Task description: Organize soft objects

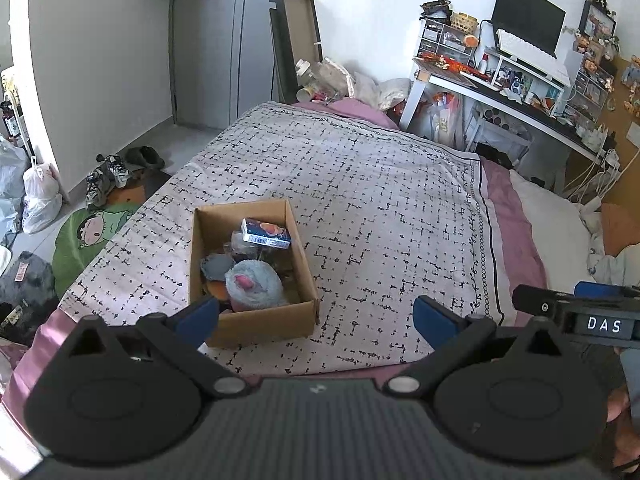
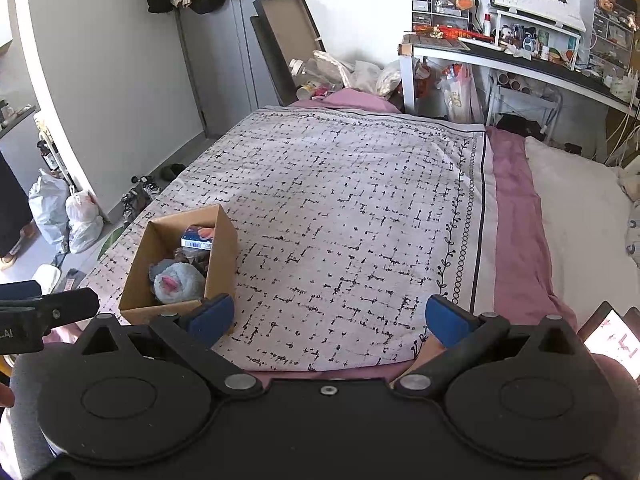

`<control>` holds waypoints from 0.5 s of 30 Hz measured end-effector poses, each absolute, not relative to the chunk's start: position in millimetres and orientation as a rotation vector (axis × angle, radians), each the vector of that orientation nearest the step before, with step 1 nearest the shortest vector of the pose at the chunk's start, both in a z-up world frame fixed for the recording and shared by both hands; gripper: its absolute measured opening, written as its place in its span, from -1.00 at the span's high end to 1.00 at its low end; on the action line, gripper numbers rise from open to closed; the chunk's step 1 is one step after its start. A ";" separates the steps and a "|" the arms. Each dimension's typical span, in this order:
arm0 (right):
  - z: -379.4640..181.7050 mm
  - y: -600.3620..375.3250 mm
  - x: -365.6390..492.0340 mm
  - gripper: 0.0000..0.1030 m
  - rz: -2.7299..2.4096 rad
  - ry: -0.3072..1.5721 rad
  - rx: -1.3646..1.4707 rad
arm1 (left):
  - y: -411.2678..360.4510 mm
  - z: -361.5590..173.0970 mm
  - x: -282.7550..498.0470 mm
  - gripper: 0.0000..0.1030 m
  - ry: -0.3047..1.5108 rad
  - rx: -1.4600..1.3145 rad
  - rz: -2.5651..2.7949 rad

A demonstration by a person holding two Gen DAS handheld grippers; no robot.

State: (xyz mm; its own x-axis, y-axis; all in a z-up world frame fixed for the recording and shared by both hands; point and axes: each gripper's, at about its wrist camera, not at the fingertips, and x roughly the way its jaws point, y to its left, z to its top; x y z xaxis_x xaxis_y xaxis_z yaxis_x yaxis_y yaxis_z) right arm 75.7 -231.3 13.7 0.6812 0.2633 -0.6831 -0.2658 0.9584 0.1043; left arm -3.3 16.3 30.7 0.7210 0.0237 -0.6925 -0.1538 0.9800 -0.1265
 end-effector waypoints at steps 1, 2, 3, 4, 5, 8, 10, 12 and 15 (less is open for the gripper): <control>13.4 -231.1 75.7 -1.00 0.295 0.767 -0.006 | 16.2 30.2 -3.1 -0.99 0.762 -0.179 0.099; 13.1 -231.2 76.2 -1.00 0.295 0.769 -0.007 | 16.6 29.8 -3.1 -0.99 0.763 -0.180 0.099; 13.1 -231.2 76.2 -1.00 0.297 0.769 -0.007 | 16.4 29.7 -3.0 -0.99 0.764 -0.181 0.099; 13.3 -231.2 76.1 -1.00 0.298 0.769 -0.006 | 16.3 29.9 -3.1 -0.99 0.764 -0.181 0.099; 13.4 -231.2 76.4 -1.00 0.298 0.769 -0.005 | 16.3 29.9 -3.1 -0.99 0.763 -0.181 0.100; 13.1 -230.9 76.0 -1.00 0.297 0.772 -0.004 | 15.5 29.5 -3.0 -0.99 0.762 -0.179 0.101; 13.0 -230.8 76.0 -1.00 0.296 0.771 -0.004 | 15.3 29.4 -3.0 -0.99 0.763 -0.180 0.099; 13.3 -231.2 75.9 -1.00 0.295 0.769 -0.006 | 14.9 29.0 -3.0 -0.99 0.763 -0.180 0.100; 13.7 -231.7 75.4 -1.00 0.293 0.768 -0.005 | 14.6 29.1 -3.1 -0.99 0.761 -0.183 0.100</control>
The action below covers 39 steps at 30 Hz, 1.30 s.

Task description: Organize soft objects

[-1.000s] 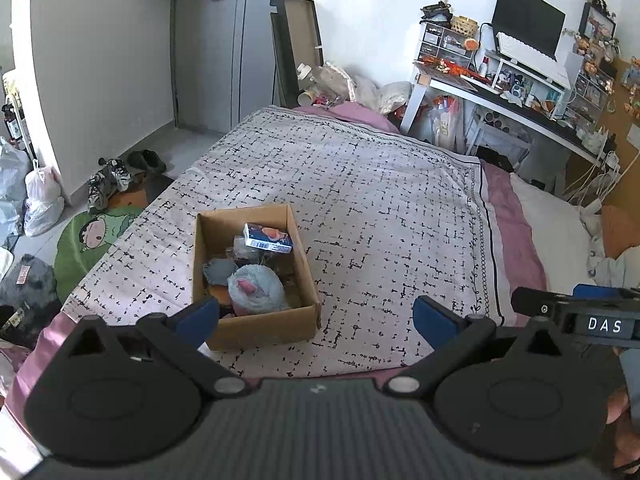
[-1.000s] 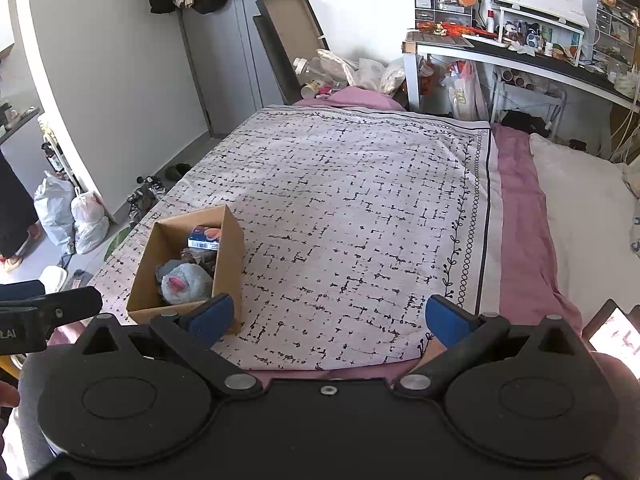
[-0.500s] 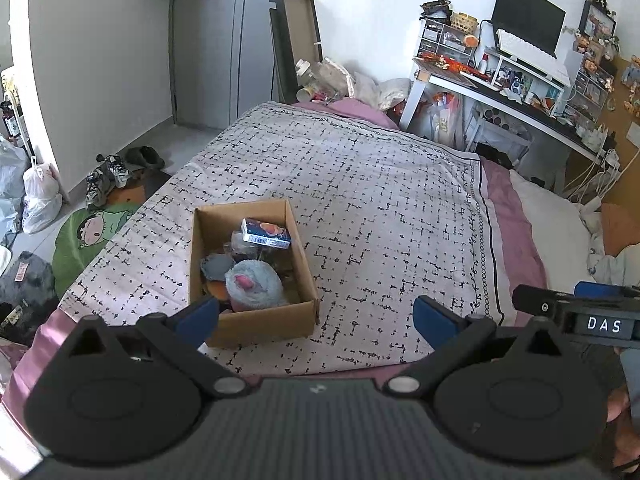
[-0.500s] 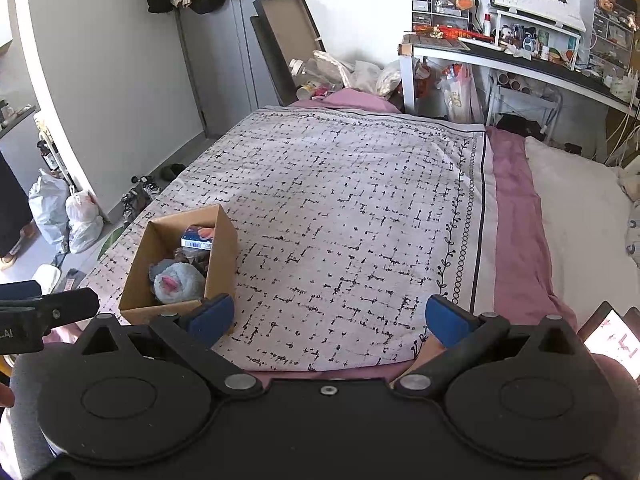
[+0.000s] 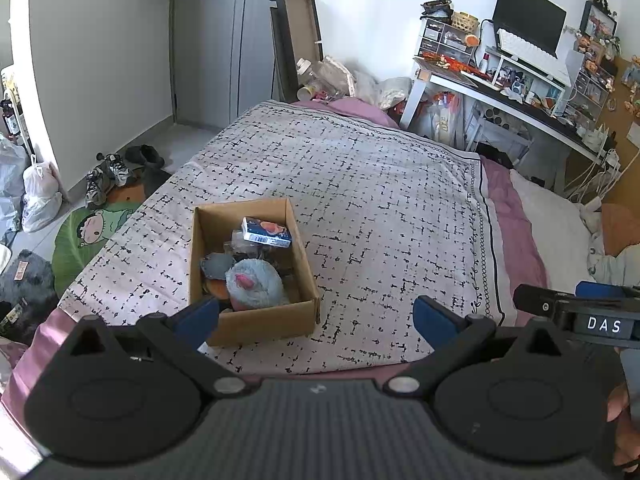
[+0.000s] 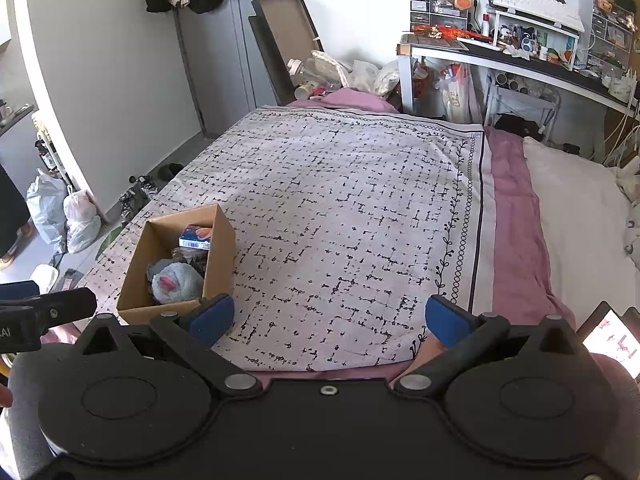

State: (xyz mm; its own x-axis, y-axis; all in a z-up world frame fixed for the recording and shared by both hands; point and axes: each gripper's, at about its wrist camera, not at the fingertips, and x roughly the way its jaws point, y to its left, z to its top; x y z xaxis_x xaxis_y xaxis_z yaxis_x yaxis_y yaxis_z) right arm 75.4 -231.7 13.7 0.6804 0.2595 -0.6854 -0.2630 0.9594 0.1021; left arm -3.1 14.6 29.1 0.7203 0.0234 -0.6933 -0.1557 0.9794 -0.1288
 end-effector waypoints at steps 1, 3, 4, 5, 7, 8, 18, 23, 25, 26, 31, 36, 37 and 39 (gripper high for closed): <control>13.5 -231.6 75.5 -1.00 0.294 0.769 -0.005 | 14.4 29.3 -3.0 -0.99 0.761 -0.183 0.099; 13.9 -231.7 74.8 -1.00 0.293 0.768 -0.004 | 14.3 29.3 -3.1 -0.99 0.761 -0.181 0.099; 13.6 -231.3 75.1 -1.00 0.292 0.769 -0.005 | 14.7 29.3 -3.0 -0.99 0.761 -0.181 0.099; 13.6 -231.1 75.2 -1.00 0.292 0.770 -0.006 | 15.3 29.4 -2.8 -0.99 0.761 -0.182 0.100; 13.8 -231.4 75.4 -1.00 0.293 0.770 -0.005 | 15.5 29.4 -2.9 -0.99 0.762 -0.184 0.099; 13.8 -231.4 75.3 -1.00 0.294 0.769 -0.005 | 15.7 29.5 -2.9 -0.99 0.761 -0.184 0.100; 12.5 -230.5 75.3 -1.00 0.293 0.772 -0.005 | 17.1 29.3 -3.5 -0.99 0.763 -0.185 0.100; 12.2 -231.2 75.0 -1.00 0.289 0.772 -0.002 | 16.9 29.2 -3.7 -0.99 0.765 -0.185 0.099; 12.1 -231.3 75.2 -1.00 0.289 0.774 -0.002 | 16.8 29.5 -4.5 -0.99 0.764 -0.186 0.096; 12.2 -231.4 75.0 -1.00 0.289 0.774 -0.003 | 16.5 29.4 -4.4 -0.99 0.765 -0.186 0.096; 12.8 -230.8 75.0 -1.00 0.291 0.772 -0.002 | 16.2 29.6 -4.6 -0.99 0.765 -0.184 0.095; 12.7 -229.8 75.4 -1.00 0.291 0.773 -0.004 | 16.0 28.0 -4.0 -0.99 0.766 -0.188 0.097; 12.5 -229.5 75.0 -1.00 0.289 0.774 -0.003 | 16.5 27.6 -4.0 -0.99 0.766 -0.188 0.096; 12.4 -229.1 74.4 -1.00 0.290 0.773 -0.001 | 16.2 27.5 -4.1 -0.99 0.767 -0.187 0.101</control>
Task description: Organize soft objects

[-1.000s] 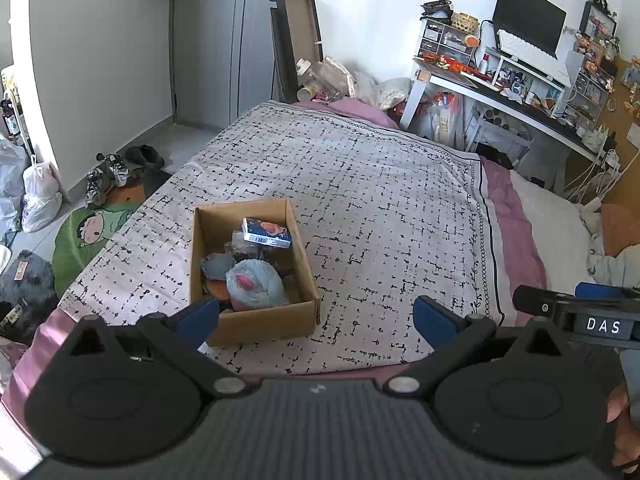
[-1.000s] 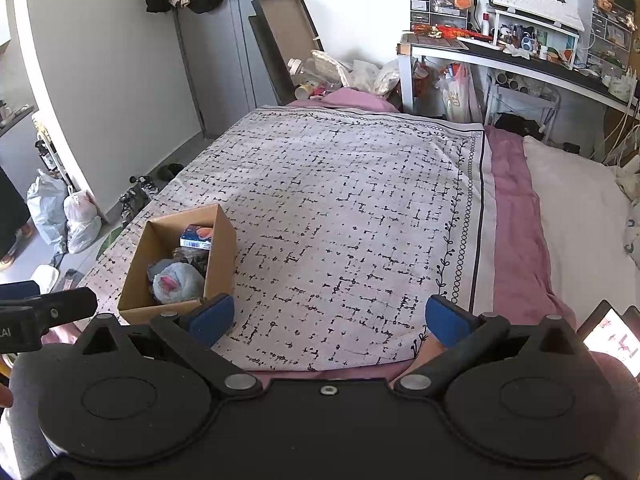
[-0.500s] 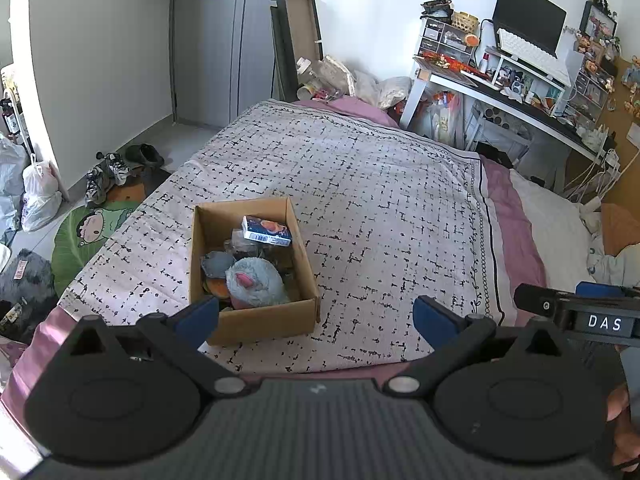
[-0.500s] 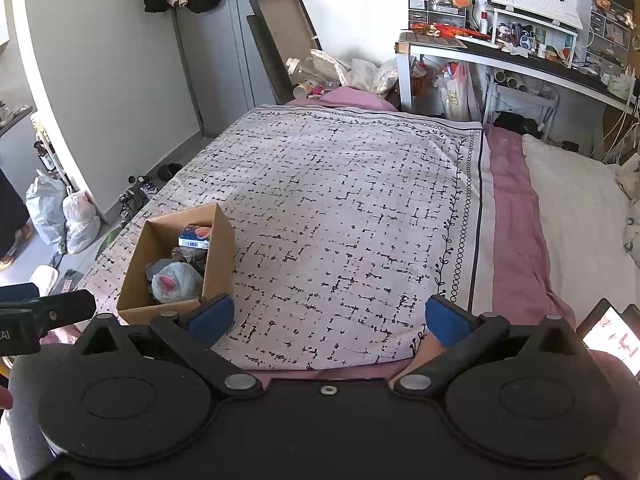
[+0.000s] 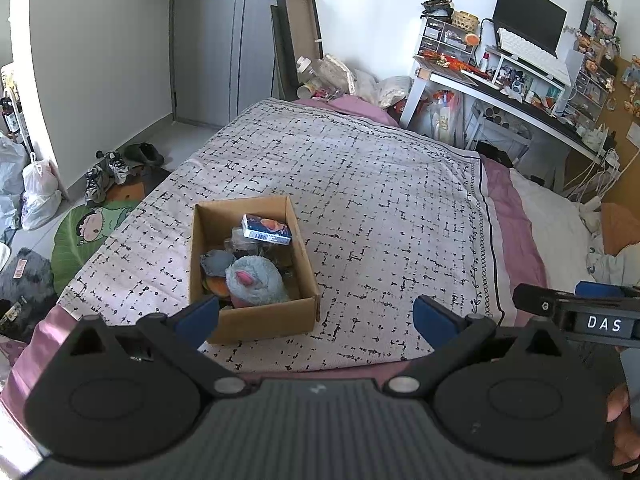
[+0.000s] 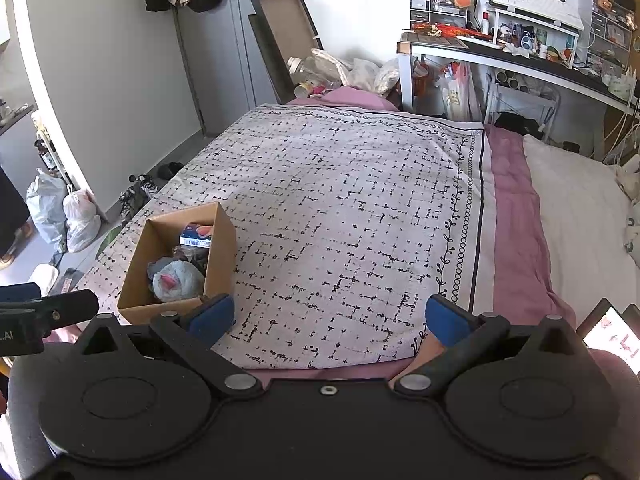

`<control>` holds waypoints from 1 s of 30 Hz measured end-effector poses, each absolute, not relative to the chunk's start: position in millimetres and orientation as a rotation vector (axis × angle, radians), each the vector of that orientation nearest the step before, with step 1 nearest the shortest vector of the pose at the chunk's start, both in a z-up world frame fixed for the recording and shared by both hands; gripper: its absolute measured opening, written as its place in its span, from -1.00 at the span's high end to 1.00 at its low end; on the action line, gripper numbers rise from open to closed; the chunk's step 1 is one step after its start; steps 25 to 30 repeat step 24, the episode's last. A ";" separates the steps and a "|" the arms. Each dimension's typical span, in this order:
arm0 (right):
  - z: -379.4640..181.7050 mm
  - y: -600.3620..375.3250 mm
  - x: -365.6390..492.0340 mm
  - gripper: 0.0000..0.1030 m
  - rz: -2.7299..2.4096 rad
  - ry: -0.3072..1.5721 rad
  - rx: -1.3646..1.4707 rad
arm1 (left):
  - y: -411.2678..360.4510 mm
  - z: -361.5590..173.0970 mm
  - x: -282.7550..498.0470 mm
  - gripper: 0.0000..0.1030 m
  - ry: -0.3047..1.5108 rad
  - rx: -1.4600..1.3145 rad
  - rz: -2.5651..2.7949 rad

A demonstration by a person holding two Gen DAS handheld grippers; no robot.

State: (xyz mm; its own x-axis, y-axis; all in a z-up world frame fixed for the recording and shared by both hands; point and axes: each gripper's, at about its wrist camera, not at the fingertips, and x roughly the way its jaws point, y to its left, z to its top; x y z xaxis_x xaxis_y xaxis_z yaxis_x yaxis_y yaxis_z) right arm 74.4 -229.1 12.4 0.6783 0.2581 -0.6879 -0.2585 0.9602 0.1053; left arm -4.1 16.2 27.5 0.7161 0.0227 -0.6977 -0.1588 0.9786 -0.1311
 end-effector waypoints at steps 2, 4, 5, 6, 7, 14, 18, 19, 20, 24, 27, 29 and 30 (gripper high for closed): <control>12.1 -229.2 74.2 -1.00 0.290 0.772 -0.002 | 16.2 28.0 -4.7 -0.99 0.765 -0.184 0.098; 11.8 -229.5 74.4 -1.00 0.290 0.772 -0.001 | 16.0 28.6 -4.9 -0.99 0.764 -0.180 0.096; 12.0 -229.3 74.2 -1.00 0.290 0.774 0.000 | 16.2 28.7 -4.8 -0.99 0.765 -0.179 0.098; 11.8 -229.3 74.2 -1.00 0.290 0.776 0.001 | 16.8 28.7 -4.7 -0.99 0.765 -0.181 0.099; 11.8 -229.1 73.8 -1.00 0.291 0.776 0.001 | 17.3 28.7 -4.7 -0.99 0.765 -0.184 0.100; 9.5 -229.0 73.5 -1.00 0.295 0.777 -0.004 | 16.9 27.6 -4.8 -0.99 0.765 -0.180 0.100; 6.7 -230.3 74.3 -1.00 0.290 0.779 0.000 | 15.5 26.8 -5.2 -0.99 0.763 -0.169 0.090; 6.0 -230.4 74.7 -1.00 0.290 0.779 0.003 | 14.9 26.7 -5.3 -0.99 0.763 -0.166 0.089; 5.3 -230.9 75.1 -1.00 0.291 0.778 0.007 | 14.9 25.9 -5.2 -0.99 0.762 -0.163 0.090; 0.8 -226.1 74.5 -1.00 0.297 0.768 -0.017 | 16.8 21.9 -4.2 -0.99 0.760 -0.169 0.099; 0.8 -226.1 74.5 -1.00 0.297 0.768 -0.017 | 16.8 21.9 -4.2 -0.99 0.760 -0.169 0.099; 0.8 -226.1 74.5 -1.00 0.297 0.768 -0.017 | 16.8 21.9 -4.2 -0.99 0.760 -0.169 0.099; 0.8 -226.1 74.5 -1.00 0.297 0.768 -0.017 | 16.8 21.9 -4.2 -0.99 0.760 -0.169 0.099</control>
